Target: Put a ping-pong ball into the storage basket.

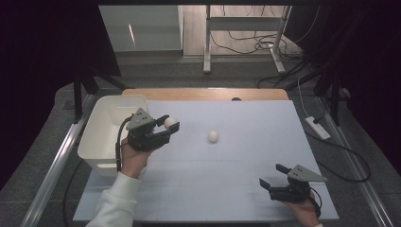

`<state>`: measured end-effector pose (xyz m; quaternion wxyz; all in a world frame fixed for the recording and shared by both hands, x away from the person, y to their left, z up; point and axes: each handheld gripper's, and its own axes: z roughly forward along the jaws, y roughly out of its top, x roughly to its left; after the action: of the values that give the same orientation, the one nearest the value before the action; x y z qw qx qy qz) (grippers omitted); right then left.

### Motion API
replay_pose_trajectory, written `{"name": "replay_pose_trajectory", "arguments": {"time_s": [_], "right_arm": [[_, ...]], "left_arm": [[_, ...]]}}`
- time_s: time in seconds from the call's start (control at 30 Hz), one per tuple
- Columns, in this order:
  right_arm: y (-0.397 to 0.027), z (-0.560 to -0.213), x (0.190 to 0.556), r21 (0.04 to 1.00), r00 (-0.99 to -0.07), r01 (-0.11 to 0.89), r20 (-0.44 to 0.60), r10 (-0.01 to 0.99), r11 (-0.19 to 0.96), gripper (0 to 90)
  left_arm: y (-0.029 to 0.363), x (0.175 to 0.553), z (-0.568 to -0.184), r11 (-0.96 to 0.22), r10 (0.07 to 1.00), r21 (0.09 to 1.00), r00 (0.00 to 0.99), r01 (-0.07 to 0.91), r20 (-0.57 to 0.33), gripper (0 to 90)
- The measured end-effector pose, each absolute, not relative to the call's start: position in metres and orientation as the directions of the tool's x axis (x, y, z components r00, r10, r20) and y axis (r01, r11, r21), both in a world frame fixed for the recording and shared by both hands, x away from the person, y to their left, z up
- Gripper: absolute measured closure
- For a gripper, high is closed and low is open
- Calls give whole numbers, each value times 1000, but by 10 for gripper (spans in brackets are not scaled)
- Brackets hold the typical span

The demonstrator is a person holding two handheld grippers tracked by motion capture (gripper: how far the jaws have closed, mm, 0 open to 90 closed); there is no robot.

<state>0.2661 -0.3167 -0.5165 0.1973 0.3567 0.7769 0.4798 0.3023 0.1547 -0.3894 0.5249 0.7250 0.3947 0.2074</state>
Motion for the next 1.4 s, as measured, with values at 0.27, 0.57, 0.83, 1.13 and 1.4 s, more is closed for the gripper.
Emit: {"name": "replay_pose_trajectory", "arguments": {"time_s": [0.27, 0.57, 0.83, 1.13, 1.4], "right_arm": [[-317, -517, 266, 886, -668, 366, 37, 744, 285, 105], [-316, -517, 266, 886, -667, 367, 37, 744, 284, 105], [-317, -517, 266, 887, -665, 366, 37, 746, 282, 105], [-316, -517, 267, 886, -665, 368, 39, 746, 282, 105], [-316, -516, 266, 887, -664, 366, 38, 746, 282, 105]], "left_arm": [[165, 305, -389, -122, 811, 925, 574, 360, -116, 507], [176, 309, -388, -103, 830, 927, 544, 360, -119, 507], [187, 309, -387, -94, 850, 928, 514, 362, -114, 507], [198, 312, -385, -74, 865, 927, 486, 368, -124, 507], [210, 314, -384, -65, 881, 925, 456, 375, -123, 507]]}}
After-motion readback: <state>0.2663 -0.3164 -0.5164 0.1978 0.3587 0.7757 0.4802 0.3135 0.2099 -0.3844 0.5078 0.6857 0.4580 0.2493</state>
